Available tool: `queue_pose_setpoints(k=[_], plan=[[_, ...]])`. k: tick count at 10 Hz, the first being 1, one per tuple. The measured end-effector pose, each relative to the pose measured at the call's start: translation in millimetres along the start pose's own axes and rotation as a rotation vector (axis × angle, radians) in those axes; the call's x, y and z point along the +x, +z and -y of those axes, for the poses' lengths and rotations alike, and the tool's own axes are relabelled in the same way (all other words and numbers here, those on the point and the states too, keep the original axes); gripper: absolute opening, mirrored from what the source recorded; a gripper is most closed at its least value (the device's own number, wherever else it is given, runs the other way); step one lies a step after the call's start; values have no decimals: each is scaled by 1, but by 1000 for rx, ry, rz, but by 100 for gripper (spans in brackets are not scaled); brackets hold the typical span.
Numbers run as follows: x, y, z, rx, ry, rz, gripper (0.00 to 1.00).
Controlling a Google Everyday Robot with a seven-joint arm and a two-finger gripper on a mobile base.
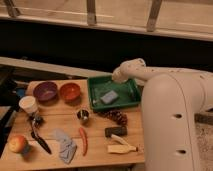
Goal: Place fork in tray
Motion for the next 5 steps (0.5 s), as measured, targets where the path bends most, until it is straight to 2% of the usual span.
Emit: queue_pose_setpoints(k=[1, 3, 5], plan=[[-1, 7, 4, -6, 15, -11, 54], [-3, 20, 19, -4, 49, -26, 66], [1, 29, 26, 4, 61, -41, 66]])
